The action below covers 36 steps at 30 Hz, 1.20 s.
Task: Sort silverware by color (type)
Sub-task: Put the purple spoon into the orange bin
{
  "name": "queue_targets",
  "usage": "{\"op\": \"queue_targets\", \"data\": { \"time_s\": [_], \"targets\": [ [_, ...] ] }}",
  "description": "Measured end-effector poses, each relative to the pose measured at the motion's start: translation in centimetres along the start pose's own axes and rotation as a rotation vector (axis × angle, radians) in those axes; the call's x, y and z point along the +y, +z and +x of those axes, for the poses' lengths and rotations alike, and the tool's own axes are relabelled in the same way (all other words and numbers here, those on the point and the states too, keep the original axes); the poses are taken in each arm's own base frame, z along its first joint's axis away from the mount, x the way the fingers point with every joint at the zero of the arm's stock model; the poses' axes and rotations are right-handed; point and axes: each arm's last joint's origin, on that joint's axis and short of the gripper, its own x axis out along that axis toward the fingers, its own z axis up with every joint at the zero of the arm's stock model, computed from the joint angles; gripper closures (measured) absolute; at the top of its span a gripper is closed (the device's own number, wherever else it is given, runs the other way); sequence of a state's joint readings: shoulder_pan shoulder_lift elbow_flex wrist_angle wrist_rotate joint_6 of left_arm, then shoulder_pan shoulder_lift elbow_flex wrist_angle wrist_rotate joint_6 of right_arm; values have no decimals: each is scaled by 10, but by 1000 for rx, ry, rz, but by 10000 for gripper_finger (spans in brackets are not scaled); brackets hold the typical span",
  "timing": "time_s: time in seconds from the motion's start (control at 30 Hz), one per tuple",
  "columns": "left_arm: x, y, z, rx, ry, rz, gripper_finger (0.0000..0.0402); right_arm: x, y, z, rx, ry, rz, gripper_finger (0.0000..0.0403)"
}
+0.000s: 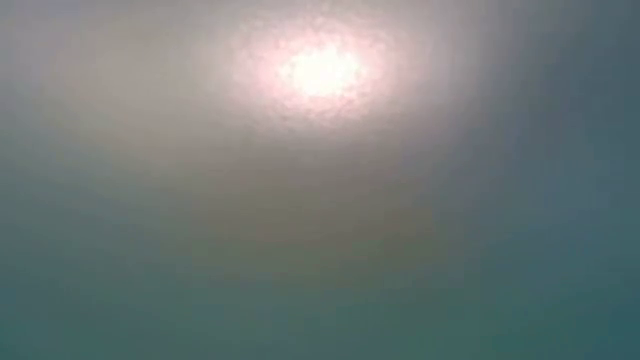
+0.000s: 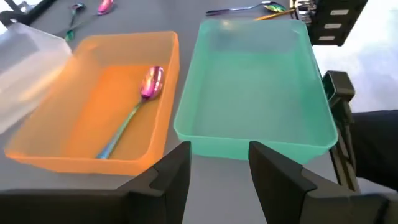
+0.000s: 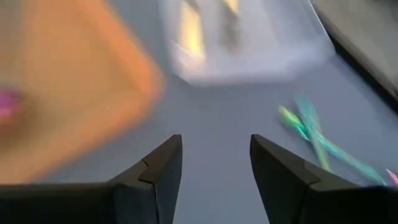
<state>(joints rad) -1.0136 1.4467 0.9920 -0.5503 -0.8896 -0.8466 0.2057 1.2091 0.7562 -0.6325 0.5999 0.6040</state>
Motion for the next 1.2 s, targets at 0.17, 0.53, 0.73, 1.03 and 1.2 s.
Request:
{"op": "queue_targets", "data": {
  "time_s": [0.17,0.53,0.73,1.03,1.2],
  "targets": [
    [14,-31,30,-29,-3,-74,245,-40,2,22,165,-142,86,224],
    [65,-53,79,-69,165,-161,245,-92,-5,70,271,-175,75,224],
    [79,-43,94,-39,185,-93,245,-125,-10,96,350,-94,150,224],
    [90,-36,106,19,113,-37,245,-155,-20,125,420,-2,187,224],
    [90,-35,106,19,114,-39,245,-157,-22,129,437,20,169,268]
  ]
}}
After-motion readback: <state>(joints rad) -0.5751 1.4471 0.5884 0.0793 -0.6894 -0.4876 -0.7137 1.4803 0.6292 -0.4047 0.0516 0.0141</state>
